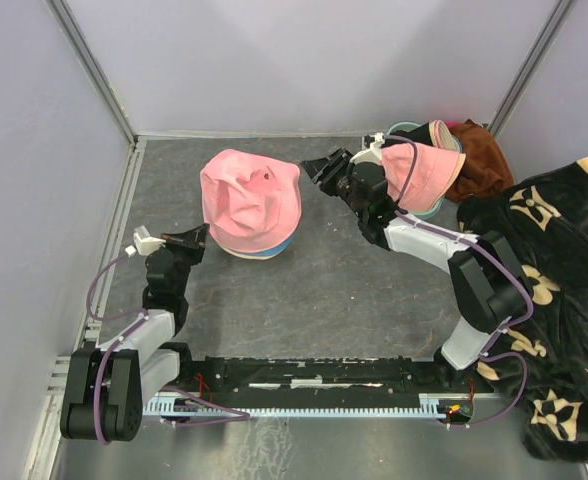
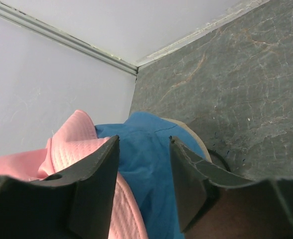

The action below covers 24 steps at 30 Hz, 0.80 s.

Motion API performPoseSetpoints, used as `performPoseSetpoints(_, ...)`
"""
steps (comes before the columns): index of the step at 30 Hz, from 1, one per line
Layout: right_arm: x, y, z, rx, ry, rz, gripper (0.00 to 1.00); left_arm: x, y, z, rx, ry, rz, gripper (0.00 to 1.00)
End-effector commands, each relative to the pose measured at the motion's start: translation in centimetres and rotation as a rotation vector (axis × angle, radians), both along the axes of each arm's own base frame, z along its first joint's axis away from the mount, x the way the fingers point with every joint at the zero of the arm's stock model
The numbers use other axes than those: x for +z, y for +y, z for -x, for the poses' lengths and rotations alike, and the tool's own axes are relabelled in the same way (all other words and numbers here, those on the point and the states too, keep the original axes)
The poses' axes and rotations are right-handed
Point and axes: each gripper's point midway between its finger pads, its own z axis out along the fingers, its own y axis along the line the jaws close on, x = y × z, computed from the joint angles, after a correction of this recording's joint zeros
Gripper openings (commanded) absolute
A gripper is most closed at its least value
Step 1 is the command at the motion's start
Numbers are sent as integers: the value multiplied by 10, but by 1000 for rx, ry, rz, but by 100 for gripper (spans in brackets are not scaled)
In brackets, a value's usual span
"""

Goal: Stack the hats
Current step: Stack the hat on the hat.

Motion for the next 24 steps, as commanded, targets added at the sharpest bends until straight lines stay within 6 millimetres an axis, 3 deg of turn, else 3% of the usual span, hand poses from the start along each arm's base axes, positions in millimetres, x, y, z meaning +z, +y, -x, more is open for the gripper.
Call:
performPoseSetpoints(1,30,5,-6,37,-88,-95,56,24,1,-7,-4,-61,-54,3)
performPoseSetpoints(8,40,4,0,101,-163,-217,65,27,0,-9,-13,-70,-58,3)
performPoseSetpoints(24,36,30,4,274,-107,-310,66,35,-1,-14,-21,-84,-67,3)
